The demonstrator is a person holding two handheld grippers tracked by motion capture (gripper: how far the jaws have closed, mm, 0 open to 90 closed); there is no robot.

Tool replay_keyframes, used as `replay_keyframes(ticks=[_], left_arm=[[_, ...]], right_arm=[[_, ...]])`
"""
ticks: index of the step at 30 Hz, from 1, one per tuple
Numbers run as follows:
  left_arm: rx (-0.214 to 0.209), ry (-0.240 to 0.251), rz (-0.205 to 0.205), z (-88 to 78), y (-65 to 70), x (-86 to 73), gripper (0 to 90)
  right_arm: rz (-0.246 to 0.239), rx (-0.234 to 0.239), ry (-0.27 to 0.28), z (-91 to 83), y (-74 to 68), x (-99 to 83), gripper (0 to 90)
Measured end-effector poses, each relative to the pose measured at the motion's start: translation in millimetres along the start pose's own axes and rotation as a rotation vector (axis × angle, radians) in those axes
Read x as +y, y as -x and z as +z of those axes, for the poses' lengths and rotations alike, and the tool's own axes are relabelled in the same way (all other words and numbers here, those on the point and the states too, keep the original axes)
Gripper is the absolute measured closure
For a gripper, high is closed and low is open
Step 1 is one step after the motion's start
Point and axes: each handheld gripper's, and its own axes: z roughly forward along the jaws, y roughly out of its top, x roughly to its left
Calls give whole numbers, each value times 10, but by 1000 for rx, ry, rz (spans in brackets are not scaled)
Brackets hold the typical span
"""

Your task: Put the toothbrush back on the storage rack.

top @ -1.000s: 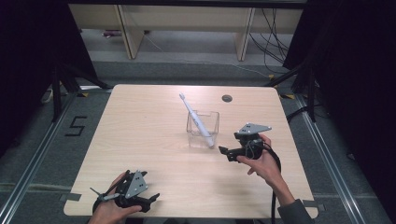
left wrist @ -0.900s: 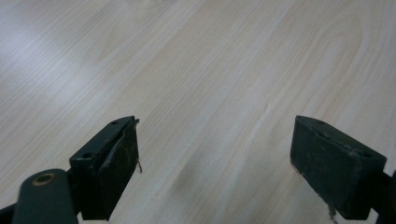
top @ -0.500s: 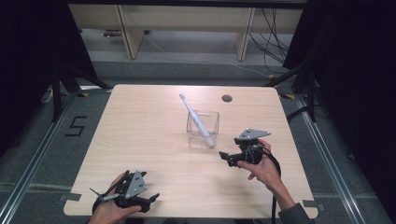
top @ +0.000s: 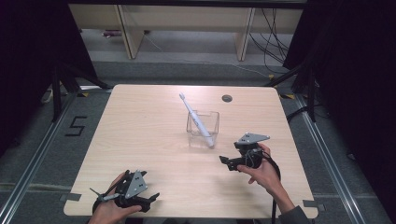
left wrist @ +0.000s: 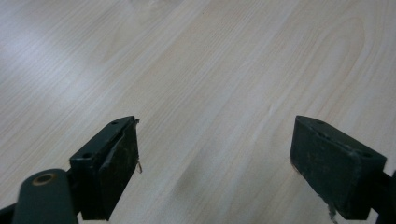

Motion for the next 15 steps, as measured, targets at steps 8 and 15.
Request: replay_keyframes(ticks=[8, 15], left_arm=[[12, -2, 5, 0, -5, -2, 149], [11, -5, 5, 4, -5, -5, 150]], right_arm=[[-10, -2, 0, -20, -8, -52, 170], [-7, -16, -18, -44, -2, -146, 173]])
